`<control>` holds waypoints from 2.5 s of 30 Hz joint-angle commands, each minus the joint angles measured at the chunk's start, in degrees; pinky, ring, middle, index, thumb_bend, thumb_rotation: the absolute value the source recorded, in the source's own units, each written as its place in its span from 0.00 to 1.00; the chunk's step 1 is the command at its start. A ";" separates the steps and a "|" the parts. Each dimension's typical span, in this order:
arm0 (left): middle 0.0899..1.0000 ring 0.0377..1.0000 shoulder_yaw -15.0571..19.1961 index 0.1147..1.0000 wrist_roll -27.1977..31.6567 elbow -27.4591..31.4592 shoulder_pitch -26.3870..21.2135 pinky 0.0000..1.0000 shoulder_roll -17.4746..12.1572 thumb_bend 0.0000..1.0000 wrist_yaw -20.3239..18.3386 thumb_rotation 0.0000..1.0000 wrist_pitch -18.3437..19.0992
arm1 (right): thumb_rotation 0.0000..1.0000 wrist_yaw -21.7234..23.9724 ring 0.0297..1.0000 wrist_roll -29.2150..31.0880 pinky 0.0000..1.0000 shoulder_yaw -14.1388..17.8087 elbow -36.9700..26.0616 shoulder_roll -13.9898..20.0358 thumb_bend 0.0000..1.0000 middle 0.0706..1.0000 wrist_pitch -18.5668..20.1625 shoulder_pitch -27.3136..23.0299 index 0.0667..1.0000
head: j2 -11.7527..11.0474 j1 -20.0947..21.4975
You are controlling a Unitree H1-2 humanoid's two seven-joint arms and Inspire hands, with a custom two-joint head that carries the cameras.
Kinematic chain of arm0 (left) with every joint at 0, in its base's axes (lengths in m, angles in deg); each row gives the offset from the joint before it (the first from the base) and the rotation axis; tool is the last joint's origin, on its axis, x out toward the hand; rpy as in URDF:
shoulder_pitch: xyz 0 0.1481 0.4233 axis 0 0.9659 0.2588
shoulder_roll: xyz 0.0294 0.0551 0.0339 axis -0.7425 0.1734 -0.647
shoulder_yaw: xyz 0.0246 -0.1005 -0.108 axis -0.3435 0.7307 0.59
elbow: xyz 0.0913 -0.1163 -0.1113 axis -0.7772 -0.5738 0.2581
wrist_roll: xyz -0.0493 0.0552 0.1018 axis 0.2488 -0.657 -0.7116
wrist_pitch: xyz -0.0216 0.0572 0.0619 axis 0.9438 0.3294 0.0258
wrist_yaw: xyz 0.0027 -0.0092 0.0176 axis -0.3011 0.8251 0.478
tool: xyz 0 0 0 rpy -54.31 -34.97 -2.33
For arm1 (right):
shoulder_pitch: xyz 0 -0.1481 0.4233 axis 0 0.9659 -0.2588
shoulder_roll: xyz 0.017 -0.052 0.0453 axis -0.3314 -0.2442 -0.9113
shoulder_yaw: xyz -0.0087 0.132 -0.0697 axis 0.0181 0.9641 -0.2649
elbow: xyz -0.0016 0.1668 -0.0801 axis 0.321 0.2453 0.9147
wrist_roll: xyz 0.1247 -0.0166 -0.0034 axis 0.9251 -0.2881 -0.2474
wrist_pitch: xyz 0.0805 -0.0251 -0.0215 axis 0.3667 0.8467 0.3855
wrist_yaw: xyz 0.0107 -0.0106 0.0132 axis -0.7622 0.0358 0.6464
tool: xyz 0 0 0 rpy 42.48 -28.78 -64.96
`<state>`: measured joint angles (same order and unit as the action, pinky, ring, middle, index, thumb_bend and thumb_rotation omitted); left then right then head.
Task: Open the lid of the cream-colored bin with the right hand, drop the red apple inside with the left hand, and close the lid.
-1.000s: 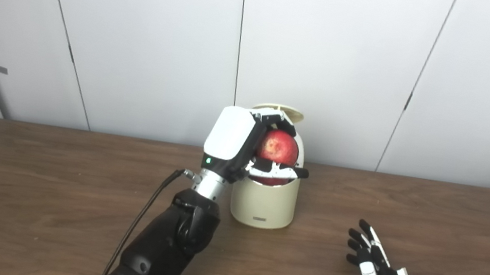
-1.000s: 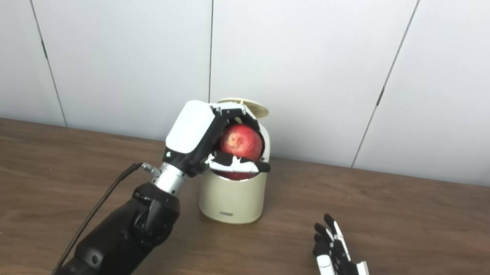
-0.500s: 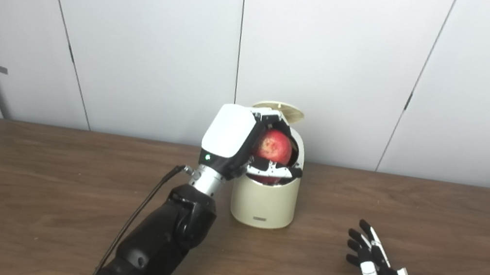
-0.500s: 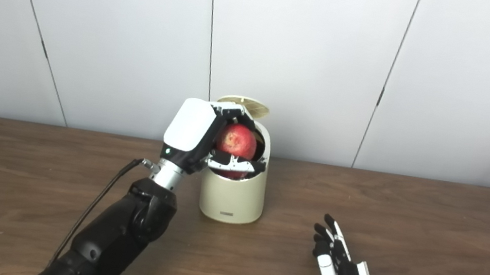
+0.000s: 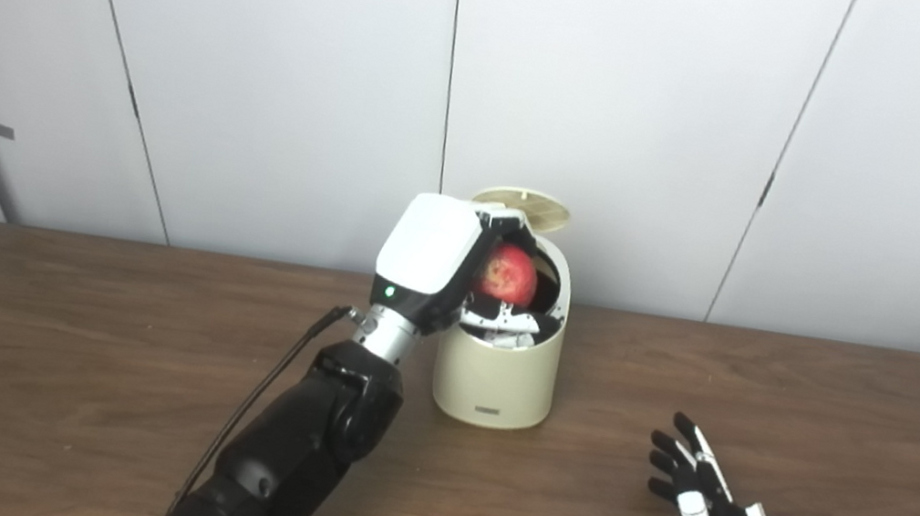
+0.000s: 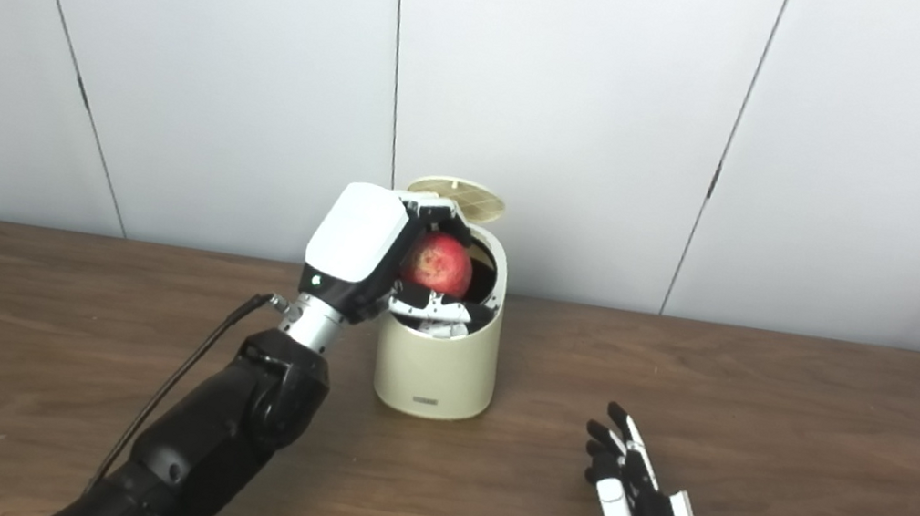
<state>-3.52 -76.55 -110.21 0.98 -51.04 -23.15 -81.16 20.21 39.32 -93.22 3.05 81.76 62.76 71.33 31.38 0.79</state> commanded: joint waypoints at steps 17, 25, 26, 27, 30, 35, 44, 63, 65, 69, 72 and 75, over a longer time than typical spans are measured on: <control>0.66 0.64 -2.19 0.68 -0.02 5.55 -0.68 0.57 -0.18 0.92 -10.82 0.51 9.01 | 1.00 1.38 0.83 0.37 0.78 -0.26 -1.48 0.41 0.50 0.83 0.03 0.12 0.93 | 0.12 -0.15; 0.69 0.66 -2.41 0.70 0.44 6.43 -0.15 0.58 -0.58 0.91 -11.10 0.46 9.35 | 1.00 1.45 0.84 -0.15 0.81 -0.29 -1.19 0.84 0.54 0.83 -0.26 0.08 0.93 | 0.09 -0.19; 0.69 0.66 -2.20 0.69 0.93 6.34 -0.08 0.58 -0.50 0.91 -10.47 0.45 8.66 | 1.00 1.43 0.84 -0.21 0.82 -0.26 -1.16 0.85 0.54 0.82 -0.34 0.11 0.93 | 0.08 -0.21; 0.67 0.65 -2.01 0.67 1.31 6.40 0.06 0.58 -0.43 0.89 -9.77 0.39 7.98 | 1.00 1.42 0.84 -0.20 0.81 -0.22 -1.12 0.82 0.54 0.82 -0.38 0.14 0.93 | 0.06 -0.20; 0.57 0.56 -1.23 0.51 3.09 7.92 1.24 0.51 -0.11 0.65 -7.91 0.13 5.74 | 1.00 1.47 0.84 -0.09 0.81 -0.11 -1.04 0.81 0.52 0.82 -0.42 0.20 0.93 | 0.12 -0.17; 0.45 0.43 0.28 0.41 5.17 10.08 2.47 0.38 0.48 0.48 -5.15 0.00 2.27 | 1.00 1.54 0.84 -0.03 0.81 -0.02 -0.60 0.92 0.53 0.82 -0.49 0.16 0.93 | -0.05 -0.38; 0.45 0.42 2.78 0.40 6.57 13.14 2.72 0.37 0.38 0.48 -1.96 0.00 -3.13 | 1.00 1.72 0.83 0.59 0.78 0.29 0.47 1.03 0.52 0.82 -1.28 -0.04 0.94 | -0.28 -0.60; 0.46 0.47 15.95 0.44 29.07 35.73 13.79 0.39 4.65 0.51 -13.05 0.00 2.56 | 1.00 1.63 0.88 1.08 0.82 1.17 -3.60 0.36 0.56 0.86 3.03 -3.45 0.91 | 0.72 -0.75; 0.44 0.48 17.63 0.44 29.68 40.10 16.95 0.39 4.77 0.51 -15.08 0.00 7.01 | 1.00 1.84 0.88 0.28 0.81 0.91 -4.31 0.74 0.55 0.87 2.93 -5.38 0.91 | 0.72 -0.75; 0.51 0.45 20.51 0.43 34.82 48.45 24.43 0.39 4.96 0.50 -19.51 0.08 14.51 | 1.00 2.06 0.89 -3.45 0.78 0.14 -5.80 1.68 0.54 0.90 3.96 -9.63 0.91 | 1.55 -0.93; 0.58 0.52 21.61 0.58 38.40 53.09 30.71 0.47 4.79 0.49 -22.63 0.36 19.49 | 0.92 1.50 0.90 -7.12 0.82 -0.26 -5.53 1.98 0.53 0.90 4.69 -12.98 0.89 | 1.67 -0.80; 0.72 0.67 21.52 0.78 41.36 54.01 36.10 0.63 3.63 0.47 -25.46 0.67 20.11 | 0.89 1.61 0.91 -8.87 0.88 -0.20 -4.81 2.08 0.54 0.91 4.97 -16.18 0.88 | 1.81 -0.59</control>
<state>18.01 -36.52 -58.05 37.43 -46.78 -47.59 -60.52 22.20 31.24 -93.37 -0.74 83.66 67.86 57.61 33.14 0.17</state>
